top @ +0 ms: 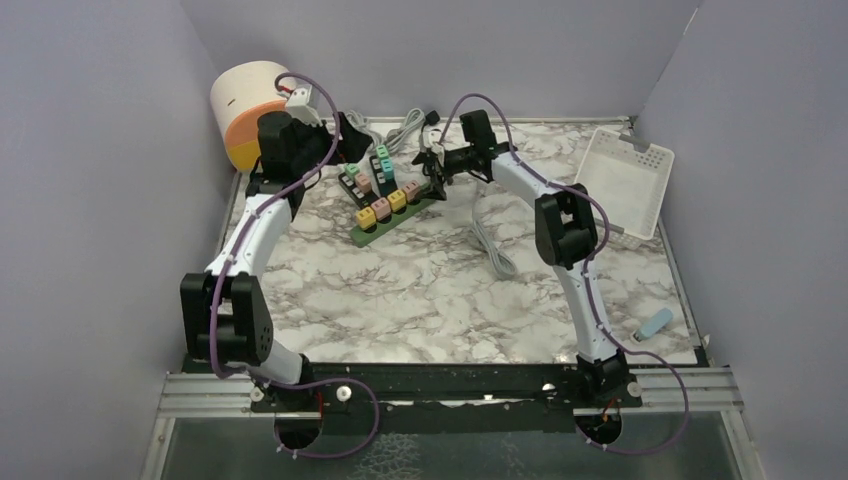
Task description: Pull the plug off the socket
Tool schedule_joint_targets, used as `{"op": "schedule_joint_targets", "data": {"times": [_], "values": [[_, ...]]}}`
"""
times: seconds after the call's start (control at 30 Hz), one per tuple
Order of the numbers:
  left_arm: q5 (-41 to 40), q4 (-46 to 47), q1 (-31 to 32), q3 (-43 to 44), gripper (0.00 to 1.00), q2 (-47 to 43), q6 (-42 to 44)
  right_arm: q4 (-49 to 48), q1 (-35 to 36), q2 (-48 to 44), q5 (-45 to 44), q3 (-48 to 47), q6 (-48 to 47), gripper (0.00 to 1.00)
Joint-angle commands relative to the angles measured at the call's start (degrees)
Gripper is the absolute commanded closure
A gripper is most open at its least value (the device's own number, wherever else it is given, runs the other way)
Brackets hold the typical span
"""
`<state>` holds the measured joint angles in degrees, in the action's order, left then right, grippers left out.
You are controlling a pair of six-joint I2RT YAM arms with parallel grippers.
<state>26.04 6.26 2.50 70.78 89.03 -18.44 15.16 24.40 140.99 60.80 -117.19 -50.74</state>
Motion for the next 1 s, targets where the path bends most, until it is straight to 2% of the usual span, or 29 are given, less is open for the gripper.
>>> {"op": "schedule_joint_targets", "data": {"times": [0.0,0.27,0.47,0.57,0.7,0.77,0.87,0.9,0.97], "values": [[4.7,1.8,-0.1,-6.2,0.01,-5.4,-1.5,14.0,-0.2,4.9,3.0,-9.8,-5.8,0.04],[5.2,-0.7,0.0,-11.6,0.01,-10.1,-0.2,25.0,-0.2,9.2,2.9,-18.6,-8.2,0.08],[5.8,-2.4,0.0,-13.5,0.01,-11.9,0.6,28.2,1.2,10.5,1.8,-20.3,-10.2,0.18],[5.7,-3.4,0.0,-14.8,0.01,-13.4,0.9,29.5,2.1,11.1,1.4,-20.8,-11.1,0.32],[5.5,-5.4,0.0,-17.5,0.01,-15.8,1.2,29.7,2.6,11.3,2.4,-20.3,-11.1,0.44],[5.2,-6.4,0.0,-19.4,0.01,-17.5,0.9,29.9,2.8,11.1,2.6,-19.6,-11.4,0.53],[4.8,-7.4,0.0,-23.0,0.01,-20.5,-0.2,28.5,2.8,8.9,3.3,-16.0,-11.0,0.61],[4.6,-7.6,0.0,-24.3,0.01,-21.7,-0.8,27.1,2.9,7.6,3.5,-13.9,-10.2,0.67],[4.3,-7.6,-0.1,-27.1,0.01,-24.0,-2.6,23.2,2.9,4.2,4.1,-8.9,-7.2,0.96]]}}
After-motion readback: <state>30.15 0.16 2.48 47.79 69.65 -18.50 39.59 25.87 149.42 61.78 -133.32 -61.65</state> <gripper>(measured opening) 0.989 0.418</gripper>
